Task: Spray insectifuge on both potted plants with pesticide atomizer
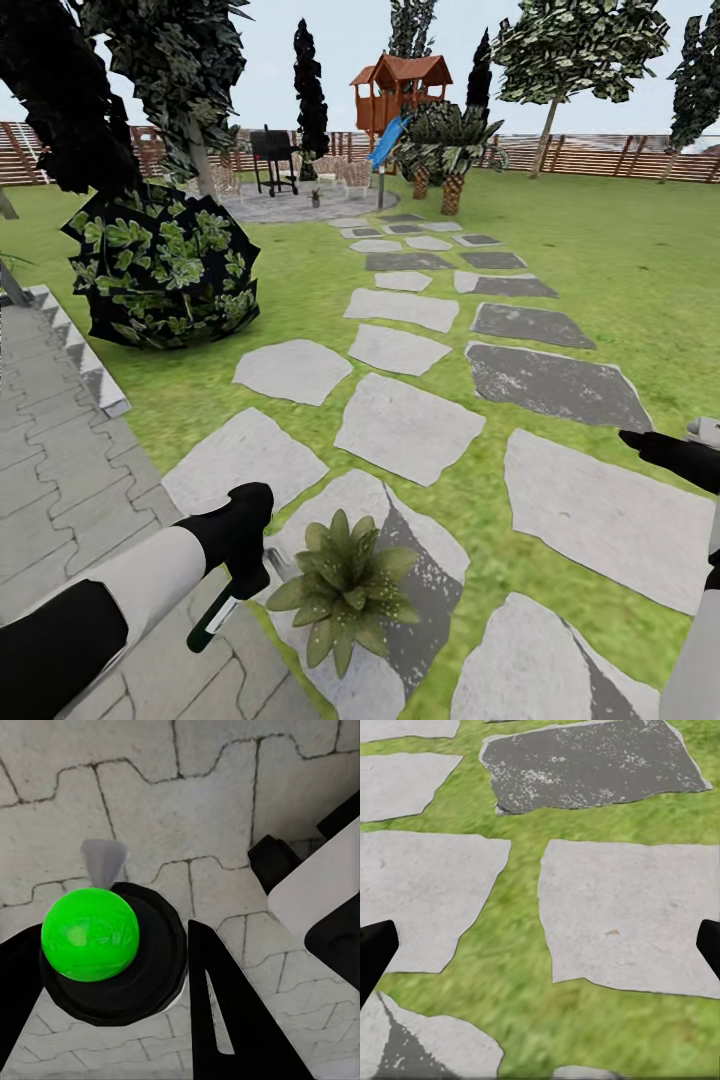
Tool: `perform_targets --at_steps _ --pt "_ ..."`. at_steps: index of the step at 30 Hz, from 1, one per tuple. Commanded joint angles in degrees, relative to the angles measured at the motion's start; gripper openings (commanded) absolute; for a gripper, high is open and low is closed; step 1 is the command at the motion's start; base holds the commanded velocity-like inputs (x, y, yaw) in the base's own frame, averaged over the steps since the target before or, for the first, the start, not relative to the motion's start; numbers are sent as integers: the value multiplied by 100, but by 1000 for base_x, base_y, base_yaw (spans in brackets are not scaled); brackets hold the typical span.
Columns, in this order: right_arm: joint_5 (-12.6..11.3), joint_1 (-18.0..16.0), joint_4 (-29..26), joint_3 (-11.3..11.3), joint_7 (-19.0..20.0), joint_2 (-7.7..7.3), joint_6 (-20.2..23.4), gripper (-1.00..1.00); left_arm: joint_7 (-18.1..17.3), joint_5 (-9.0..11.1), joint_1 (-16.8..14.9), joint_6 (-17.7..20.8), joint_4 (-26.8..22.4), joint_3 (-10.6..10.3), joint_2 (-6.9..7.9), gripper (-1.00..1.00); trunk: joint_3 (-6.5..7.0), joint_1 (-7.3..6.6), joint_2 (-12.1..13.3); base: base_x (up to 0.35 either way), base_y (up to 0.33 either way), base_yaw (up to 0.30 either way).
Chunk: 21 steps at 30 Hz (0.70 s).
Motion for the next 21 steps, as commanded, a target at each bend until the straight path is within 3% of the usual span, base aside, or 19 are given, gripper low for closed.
perform_targets --at_steps 1,7,21 --pt "60 -7 -5 -6 56 0 20 100 -58 -54 0 31 -18 -11 7 -100 -5 -1 -2 0 251 -112" --pt "60 -7 -8 -6 55 -1 20 100 -58 -54 0 31 -20 -17 13 -100 6 -1 -2 0 231 -196" --pt "60 -7 -6 -7 56 -3 20 100 -57 -54 8 31 8 -22 14 -100 -100 -1 -2 0 192 -6"
